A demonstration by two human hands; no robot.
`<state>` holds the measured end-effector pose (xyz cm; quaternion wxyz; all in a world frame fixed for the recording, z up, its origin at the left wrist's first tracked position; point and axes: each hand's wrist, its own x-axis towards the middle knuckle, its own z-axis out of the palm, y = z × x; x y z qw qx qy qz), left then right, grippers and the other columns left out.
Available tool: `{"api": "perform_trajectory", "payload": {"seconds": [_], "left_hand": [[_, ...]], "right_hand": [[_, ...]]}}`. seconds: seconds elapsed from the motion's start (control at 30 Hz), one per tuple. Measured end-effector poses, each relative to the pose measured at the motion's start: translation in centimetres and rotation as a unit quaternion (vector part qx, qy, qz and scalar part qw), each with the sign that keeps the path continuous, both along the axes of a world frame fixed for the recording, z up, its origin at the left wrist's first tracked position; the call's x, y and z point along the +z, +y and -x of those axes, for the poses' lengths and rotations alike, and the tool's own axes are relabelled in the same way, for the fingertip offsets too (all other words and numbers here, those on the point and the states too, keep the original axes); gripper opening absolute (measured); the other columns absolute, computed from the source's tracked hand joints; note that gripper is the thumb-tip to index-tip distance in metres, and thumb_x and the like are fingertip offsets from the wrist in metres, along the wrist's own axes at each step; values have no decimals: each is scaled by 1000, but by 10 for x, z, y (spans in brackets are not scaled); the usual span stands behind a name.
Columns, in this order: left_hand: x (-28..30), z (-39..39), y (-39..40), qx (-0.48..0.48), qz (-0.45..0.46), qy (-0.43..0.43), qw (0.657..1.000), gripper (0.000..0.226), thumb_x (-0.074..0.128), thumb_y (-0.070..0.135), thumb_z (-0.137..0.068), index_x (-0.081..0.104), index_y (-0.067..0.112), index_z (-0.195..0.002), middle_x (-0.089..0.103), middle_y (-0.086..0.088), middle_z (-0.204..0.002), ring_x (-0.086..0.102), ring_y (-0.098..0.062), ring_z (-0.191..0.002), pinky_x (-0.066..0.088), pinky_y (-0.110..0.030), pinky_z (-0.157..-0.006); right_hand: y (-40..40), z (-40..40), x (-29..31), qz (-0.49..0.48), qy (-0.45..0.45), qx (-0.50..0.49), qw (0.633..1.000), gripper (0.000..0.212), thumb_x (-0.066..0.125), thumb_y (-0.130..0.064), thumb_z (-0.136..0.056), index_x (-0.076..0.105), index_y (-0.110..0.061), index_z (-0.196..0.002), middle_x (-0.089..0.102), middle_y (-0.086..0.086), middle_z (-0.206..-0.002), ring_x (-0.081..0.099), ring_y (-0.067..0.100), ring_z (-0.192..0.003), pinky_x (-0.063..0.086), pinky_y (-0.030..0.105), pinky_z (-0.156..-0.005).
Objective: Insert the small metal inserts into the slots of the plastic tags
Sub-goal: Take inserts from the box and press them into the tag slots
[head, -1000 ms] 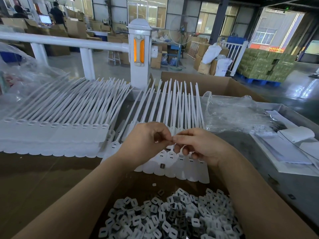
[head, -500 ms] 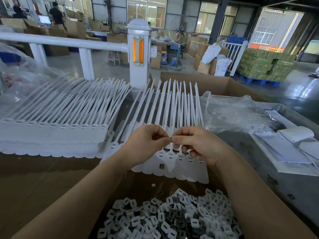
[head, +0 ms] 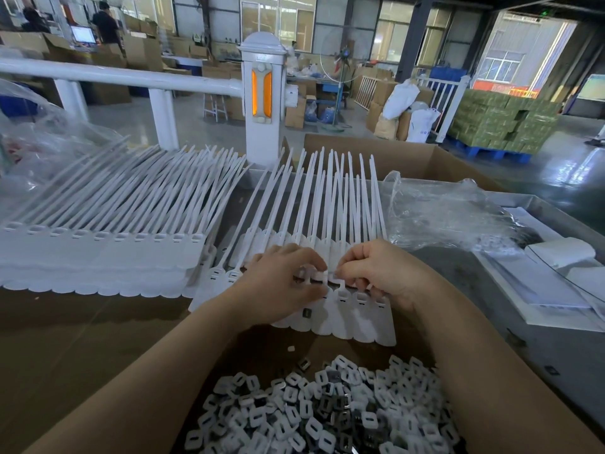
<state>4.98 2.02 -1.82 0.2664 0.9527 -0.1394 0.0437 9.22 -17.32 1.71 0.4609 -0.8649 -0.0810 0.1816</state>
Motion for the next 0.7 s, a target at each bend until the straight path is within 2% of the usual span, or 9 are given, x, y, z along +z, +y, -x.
{"api": "perform_trajectory", "payload": {"seconds": [0.07,0.2,0.37,0.57,0.7], "left_hand": [[-6,-1,2,8,-75,7,997,41,49,61,-91,49,48,-129,40,16,-145,29,-12,-137,21,-44,-114],[-15,-3,3,47,-132,-7,990,51,28,66,-94,34,50,-142,23,11,-159,16,-14,-147,12,-43,-117],[-22,-6,4,92,-157,-5,983,60,14,73,-91,21,53,-147,18,5,-162,12,-20,-149,11,-47,-118],[-29,-8,5,101,-167,-26,980,62,11,72,-91,19,50,-148,19,4,-162,13,-20,-148,13,-46,-117],[-32,-9,6,103,-167,-33,980,61,11,72,-91,19,50,-148,20,4,-162,14,-20,-148,13,-46,-116]], "right_hand": [[-2,-1,0,8,21,-25,999,6,67,-3,-85,71,-5,-88,66,2,-63,50,7,-46,35,19,-39],[-1,-1,1,24,25,-23,999,5,67,-1,-83,71,-3,-85,71,4,-64,57,8,-48,41,20,-41],[0,2,5,48,39,-33,998,5,69,-5,-83,71,-1,-84,72,5,-63,53,8,-42,38,18,-39],[5,5,7,120,41,-33,991,16,78,-10,-79,65,-4,-70,53,-1,-46,37,7,-30,30,17,-35],[5,6,9,128,54,-20,990,19,77,-9,-80,62,-6,-70,49,0,-48,33,8,-33,28,18,-35]]}}
